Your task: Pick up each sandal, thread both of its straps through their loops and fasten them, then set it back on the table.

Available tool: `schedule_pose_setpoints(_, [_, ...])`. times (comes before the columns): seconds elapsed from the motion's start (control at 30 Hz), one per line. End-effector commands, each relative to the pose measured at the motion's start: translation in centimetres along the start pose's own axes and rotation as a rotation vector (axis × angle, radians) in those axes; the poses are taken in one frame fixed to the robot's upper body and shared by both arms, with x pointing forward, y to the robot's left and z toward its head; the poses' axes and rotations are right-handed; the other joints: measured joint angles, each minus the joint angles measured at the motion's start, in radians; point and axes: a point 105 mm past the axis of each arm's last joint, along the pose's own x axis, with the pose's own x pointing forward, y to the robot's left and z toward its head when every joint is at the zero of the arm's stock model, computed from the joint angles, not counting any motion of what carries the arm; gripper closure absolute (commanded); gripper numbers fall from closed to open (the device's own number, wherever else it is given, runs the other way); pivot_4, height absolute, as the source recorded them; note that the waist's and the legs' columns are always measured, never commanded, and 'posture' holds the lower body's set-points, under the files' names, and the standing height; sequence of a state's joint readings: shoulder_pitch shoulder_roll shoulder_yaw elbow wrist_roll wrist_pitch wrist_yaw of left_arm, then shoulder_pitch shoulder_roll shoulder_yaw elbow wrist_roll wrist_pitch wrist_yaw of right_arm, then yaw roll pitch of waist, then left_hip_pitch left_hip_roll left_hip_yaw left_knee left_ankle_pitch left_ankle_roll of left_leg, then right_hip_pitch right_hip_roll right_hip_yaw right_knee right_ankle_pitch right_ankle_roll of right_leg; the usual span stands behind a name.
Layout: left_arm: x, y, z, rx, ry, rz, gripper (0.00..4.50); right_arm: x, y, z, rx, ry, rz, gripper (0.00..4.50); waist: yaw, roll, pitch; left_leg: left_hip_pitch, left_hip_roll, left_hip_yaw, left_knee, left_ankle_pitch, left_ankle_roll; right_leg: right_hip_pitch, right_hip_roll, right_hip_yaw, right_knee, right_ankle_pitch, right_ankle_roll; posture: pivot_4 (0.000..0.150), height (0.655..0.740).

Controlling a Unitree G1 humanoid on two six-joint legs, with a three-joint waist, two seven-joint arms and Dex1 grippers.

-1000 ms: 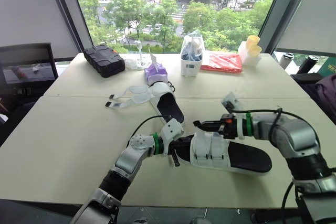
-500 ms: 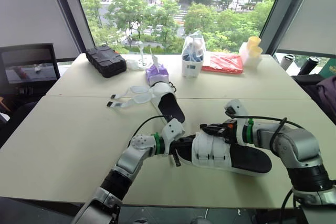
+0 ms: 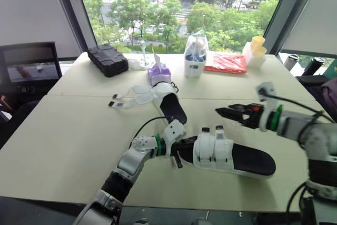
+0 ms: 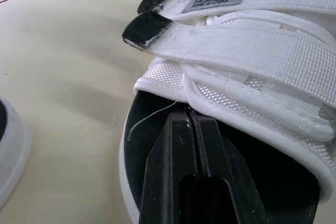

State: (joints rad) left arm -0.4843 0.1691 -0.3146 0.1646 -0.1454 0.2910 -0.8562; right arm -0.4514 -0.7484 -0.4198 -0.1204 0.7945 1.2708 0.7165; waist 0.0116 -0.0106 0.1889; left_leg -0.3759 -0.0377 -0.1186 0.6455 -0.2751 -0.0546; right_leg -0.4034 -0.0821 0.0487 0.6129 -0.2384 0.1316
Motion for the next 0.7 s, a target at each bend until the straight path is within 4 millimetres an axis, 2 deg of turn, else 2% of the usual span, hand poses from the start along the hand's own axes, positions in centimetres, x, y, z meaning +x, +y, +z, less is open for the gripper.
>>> schedule_pose_setpoints(0.03, [-2.1,0.1,2.9,0.001,-0.089,0.038,4.5,-2.6,1.2,-1.2,0.073,0.021,0.082,0.06,-0.006,0.001,0.0,0.0,0.0,0.001,0.0,-0.001,0.001,-0.001,0.0,0.0,0.001,0.0,0.0,0.15,0.74])
schedule_pose_setpoints(0.17, [-3.7,-0.7,4.5,0.054,-0.112,0.026,4.5,-3.8,0.4,-4.8,0.143,0.11,0.042,0.06,-0.013,0.002,0.0,0.0,0.001,0.002,0.0,-0.002,0.003,-0.002,0.0,0.001,0.001,0.0,0.0,0.15,0.74])
schedule_pose_setpoints(0.3, [-5.1,-1.2,4.5,0.098,-0.067,-0.011,4.5,-3.7,1.0,-6.1,0.23,0.108,0.11,0.06,-0.028,0.002,0.0,0.001,0.0,0.004,0.002,-0.002,0.003,-0.001,0.0,0.002,0.0,0.0,0.0,0.15,0.74])
schedule_pose_setpoints(0.4, [-6.6,-0.4,4.6,0.132,-0.034,0.009,4.5,-2.7,1.6,-7.6,0.287,0.136,0.166,0.06,-0.028,0.001,0.001,0.002,0.001,0.004,0.003,-0.002,0.003,0.0,0.001,0.002,0.001,-0.003,-0.002,0.15,0.74])
schedule_pose_setpoints(0.57, [-6.9,-0.1,3.3,0.139,0.01,0.032,4.5,-0.3,2.5,-8.8,0.318,0.173,0.23,0.06,-0.03,0.002,0.0,0.002,0.001,0.004,0.004,-0.001,0.004,0.0,0.001,0.002,0.001,-0.002,-0.004,0.15,0.74])
schedule_pose_setpoints(0.7, [-6.8,0.0,3.1,0.113,-0.006,0.064,4.5,1.8,2.4,-8.2,0.338,0.123,0.252,0.06,-0.029,0.001,0.001,0.002,0.001,0.004,0.002,-0.001,0.004,0.0,0.001,0.002,0.0,0.001,-0.001,0.15,0.74])
